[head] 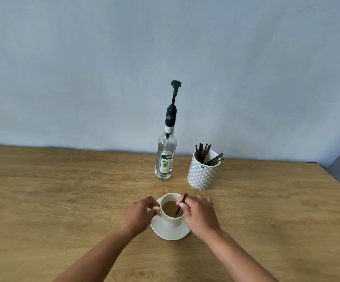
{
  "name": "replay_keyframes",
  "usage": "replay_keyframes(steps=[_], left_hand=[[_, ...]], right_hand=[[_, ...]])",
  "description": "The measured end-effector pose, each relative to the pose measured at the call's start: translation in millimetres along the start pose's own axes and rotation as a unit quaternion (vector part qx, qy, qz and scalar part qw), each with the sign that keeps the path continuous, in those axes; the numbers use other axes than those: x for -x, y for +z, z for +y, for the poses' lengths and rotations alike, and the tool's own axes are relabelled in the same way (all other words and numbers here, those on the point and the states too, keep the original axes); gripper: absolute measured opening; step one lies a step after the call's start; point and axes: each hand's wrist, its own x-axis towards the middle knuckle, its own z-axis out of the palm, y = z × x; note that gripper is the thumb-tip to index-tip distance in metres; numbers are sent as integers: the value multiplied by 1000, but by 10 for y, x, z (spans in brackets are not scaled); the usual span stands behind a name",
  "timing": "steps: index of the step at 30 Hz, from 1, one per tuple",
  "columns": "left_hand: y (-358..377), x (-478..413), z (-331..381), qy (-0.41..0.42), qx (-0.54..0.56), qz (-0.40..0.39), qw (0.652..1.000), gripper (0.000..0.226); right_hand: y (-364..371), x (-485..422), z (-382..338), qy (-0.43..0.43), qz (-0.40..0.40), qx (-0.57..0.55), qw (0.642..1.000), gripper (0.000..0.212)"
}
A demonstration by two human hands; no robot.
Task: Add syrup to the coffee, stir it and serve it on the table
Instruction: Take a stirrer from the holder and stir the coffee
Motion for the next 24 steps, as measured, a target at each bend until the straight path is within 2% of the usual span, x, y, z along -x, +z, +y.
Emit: replay_keyframes(steps=[5,12,20,24], left_hand=[[-7,17,9,-6,6,-1,1000,6],[-4,37,35,-26,15,8,1000,11],[31,77,16,-29,60,16,998,16],[47,92,-6,-30,66,19,997,14]], right_hand=[[48,2,-9,-5,-38,-50,998,17],[-10,19,37,12,-7,18,1000,17],[37,5,5,37,-62,-96,993,19],[7,-51,44,50,-52,-51,996,20]])
